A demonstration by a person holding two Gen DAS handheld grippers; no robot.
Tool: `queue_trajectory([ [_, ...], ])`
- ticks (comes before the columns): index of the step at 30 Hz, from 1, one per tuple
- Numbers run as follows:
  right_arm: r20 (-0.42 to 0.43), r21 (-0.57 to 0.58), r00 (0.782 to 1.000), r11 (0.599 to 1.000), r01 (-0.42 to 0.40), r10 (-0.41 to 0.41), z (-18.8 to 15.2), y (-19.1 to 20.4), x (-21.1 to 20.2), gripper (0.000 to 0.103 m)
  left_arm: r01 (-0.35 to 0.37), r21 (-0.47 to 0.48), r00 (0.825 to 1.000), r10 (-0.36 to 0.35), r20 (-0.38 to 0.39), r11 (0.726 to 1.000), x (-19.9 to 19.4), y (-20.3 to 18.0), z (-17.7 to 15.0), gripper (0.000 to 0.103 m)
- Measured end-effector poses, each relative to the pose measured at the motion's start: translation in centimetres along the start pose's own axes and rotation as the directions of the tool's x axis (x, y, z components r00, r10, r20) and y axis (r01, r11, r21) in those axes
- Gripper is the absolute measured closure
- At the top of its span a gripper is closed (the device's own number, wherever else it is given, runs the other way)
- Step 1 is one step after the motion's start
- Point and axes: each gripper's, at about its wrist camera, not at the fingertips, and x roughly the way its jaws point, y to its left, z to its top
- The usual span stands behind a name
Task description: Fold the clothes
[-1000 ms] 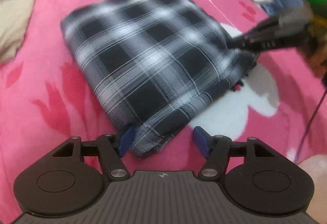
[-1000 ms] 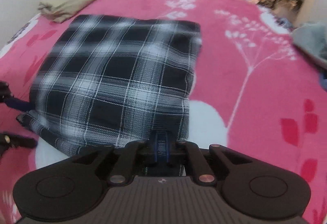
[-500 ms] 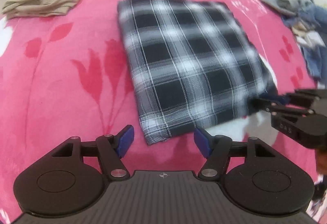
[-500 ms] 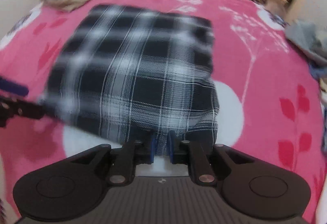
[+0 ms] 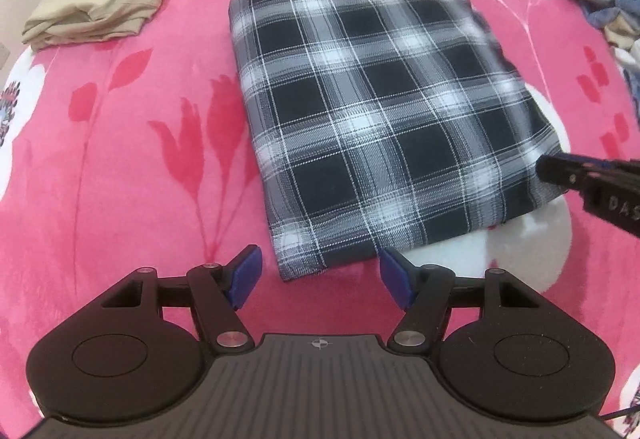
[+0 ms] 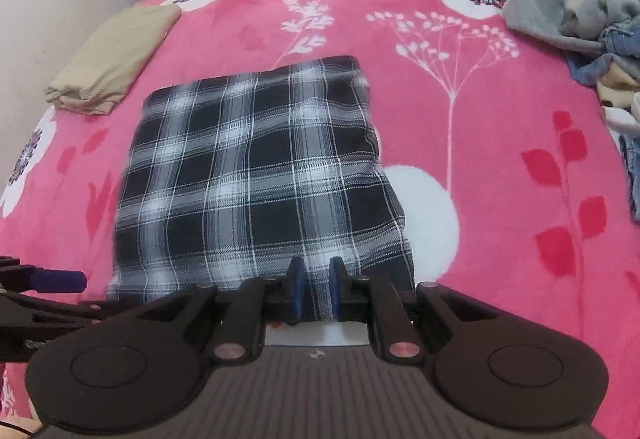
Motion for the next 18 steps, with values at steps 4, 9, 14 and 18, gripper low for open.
queue_trajectory([
  [4, -0.002, -0.028, 1.000, 1.000, -0.008, 0.007, 0.2, 0.4, 0.7, 0.089, -0.014, 0.003, 1.000, 0.014, -0.010, 1.000, 0.7, -0.2, 0.3, 0.037],
  [9, -0.064, -0.048, 0.998, 0.999, 0.012, -0.015, -0.3, 0.2, 3.2, 0.089, -0.024, 0.008, 0.999, 0.024, -0.028, 1.000, 1.4, -0.2, 0.5, 0.037],
  [14, -0.073, -0.073, 0.997, 0.997, 0.015, -0.021, -0.6, 0.3, 3.7, 0.089, -0.026, 0.008, 0.999, 0.027, -0.035, 1.000, 1.7, -0.2, 0.6, 0.037],
  [18, -0.074, -0.078, 0.997, 0.997, 0.016, -0.022, -0.8, 0.3, 3.8, 0.089, -0.029, 0.007, 0.999, 0.029, -0.039, 1.000, 1.9, -0.2, 0.4, 0.037],
])
